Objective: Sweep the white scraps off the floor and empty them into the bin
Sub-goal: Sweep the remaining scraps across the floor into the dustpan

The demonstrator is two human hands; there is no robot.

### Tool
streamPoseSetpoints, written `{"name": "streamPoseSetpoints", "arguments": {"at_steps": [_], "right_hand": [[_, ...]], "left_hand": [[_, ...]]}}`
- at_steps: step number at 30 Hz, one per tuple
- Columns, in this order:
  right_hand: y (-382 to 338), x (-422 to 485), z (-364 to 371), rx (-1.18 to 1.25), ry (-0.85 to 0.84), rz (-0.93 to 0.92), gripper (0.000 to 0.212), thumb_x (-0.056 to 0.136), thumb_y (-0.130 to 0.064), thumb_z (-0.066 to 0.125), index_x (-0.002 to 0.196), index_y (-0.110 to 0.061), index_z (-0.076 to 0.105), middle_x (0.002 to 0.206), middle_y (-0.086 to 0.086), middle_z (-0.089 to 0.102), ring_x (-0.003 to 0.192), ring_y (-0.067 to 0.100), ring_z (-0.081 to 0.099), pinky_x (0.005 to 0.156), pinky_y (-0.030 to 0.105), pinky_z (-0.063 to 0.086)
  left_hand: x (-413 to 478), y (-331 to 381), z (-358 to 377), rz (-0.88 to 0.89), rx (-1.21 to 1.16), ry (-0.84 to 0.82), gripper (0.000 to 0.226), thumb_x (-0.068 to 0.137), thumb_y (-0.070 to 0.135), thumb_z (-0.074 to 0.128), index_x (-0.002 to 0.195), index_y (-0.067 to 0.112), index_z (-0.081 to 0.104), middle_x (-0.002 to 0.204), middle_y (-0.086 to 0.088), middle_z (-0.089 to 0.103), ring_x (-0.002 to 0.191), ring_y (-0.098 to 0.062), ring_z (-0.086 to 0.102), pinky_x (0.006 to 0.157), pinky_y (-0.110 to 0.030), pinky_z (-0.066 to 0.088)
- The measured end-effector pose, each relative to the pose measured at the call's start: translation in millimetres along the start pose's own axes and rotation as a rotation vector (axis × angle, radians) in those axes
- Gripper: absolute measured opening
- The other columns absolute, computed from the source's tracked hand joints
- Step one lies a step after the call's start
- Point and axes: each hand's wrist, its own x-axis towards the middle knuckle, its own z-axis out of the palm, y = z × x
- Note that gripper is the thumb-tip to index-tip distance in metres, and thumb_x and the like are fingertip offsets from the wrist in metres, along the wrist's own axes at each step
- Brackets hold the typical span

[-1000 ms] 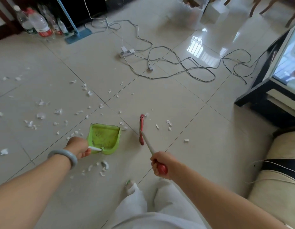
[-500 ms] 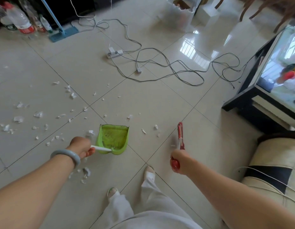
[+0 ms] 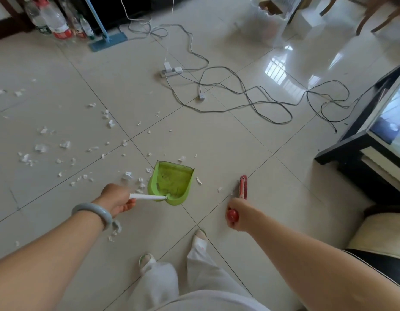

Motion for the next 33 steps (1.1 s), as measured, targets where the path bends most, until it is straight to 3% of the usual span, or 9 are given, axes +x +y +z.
{"name": "streamPoseSetpoints", "arguments": {"at_steps": [4,10,13,17,21,25,33], "right_hand": [[-1.9,-4.4,20.6,-0.131,-0.006,-0.025,0.015,0.086,0.003,0.039,0.084,-0.012,0.041,0.079,0.008,0.048,0.056,0.016,0.048,0.038,0.017,0.042],[0.6,-14.8,77.6,-0.289,-0.089,-0.053,0.013,0.085,0.004,0.038,0.086,-0.009,0.040,0.090,0.009,0.047,0.057,0.015,0.046,0.038,0.017,0.040],[3.0,-24.0,114.2,-0.339,-0.132,-0.064,0.013,0.083,0.005,0.038,0.084,-0.009,0.041,0.094,0.010,0.048,0.058,0.016,0.046,0.035,0.017,0.040],[10.9,-41.4,166.7,-0.397,-0.195,-0.067,0.015,0.083,0.004,0.037,0.085,-0.010,0.041,0.096,0.009,0.047,0.060,0.016,0.046,0.036,0.017,0.040],[21.1,-61.1,211.7,-0.485,-0.248,-0.079,0.014,0.087,0.001,0.038,0.083,-0.012,0.040,0.092,0.007,0.048,0.062,0.014,0.046,0.040,0.018,0.039],[26.2,-86.2,246.4,-0.549,-0.287,-0.073,0.017,0.087,0.003,0.038,0.079,-0.011,0.040,0.071,0.005,0.044,0.055,0.012,0.043,0.048,0.020,0.037],[19.2,-98.7,282.6,-0.595,-0.309,-0.137,0.026,0.081,0.004,0.045,0.100,-0.013,0.047,0.065,0.006,0.050,0.047,0.013,0.048,0.040,0.018,0.040]], "left_hand": [[-0.9,-7.1,-5.6,0.001,-0.022,0.040,0.016,0.096,-0.005,0.034,0.104,-0.008,0.048,0.075,-0.018,0.050,0.059,-0.023,0.050,0.032,-0.020,0.048],[5.5,-25.8,-33.4,-0.025,-0.037,0.107,0.029,0.095,-0.005,0.036,0.118,-0.018,0.048,0.091,-0.026,0.056,0.060,-0.024,0.054,0.032,-0.019,0.048],[8.1,-32.4,-56.8,-0.044,-0.098,0.134,0.028,0.096,-0.005,0.036,0.118,-0.018,0.047,0.075,-0.018,0.051,0.057,-0.022,0.050,0.030,-0.018,0.046],[18.3,-45.0,-98.1,-0.090,-0.160,0.169,0.027,0.096,-0.001,0.041,0.118,-0.017,0.048,0.072,-0.017,0.050,0.056,-0.022,0.051,0.030,-0.020,0.047],[22.0,-56.0,-134.7,-0.111,-0.191,0.207,0.013,0.097,-0.002,0.038,0.104,-0.009,0.047,0.071,-0.016,0.048,0.056,-0.022,0.049,0.028,-0.019,0.045],[29.4,-62.6,-168.5,-0.122,-0.211,0.240,0.014,0.095,-0.009,0.031,0.098,-0.007,0.045,0.069,-0.017,0.047,0.055,-0.022,0.048,0.028,-0.019,0.044],[55.2,-58.3,-221.0,-0.148,-0.183,0.257,0.025,0.094,-0.009,0.031,0.071,-0.003,0.040,0.081,-0.018,0.045,0.053,-0.023,0.047,0.029,-0.021,0.046]]}}
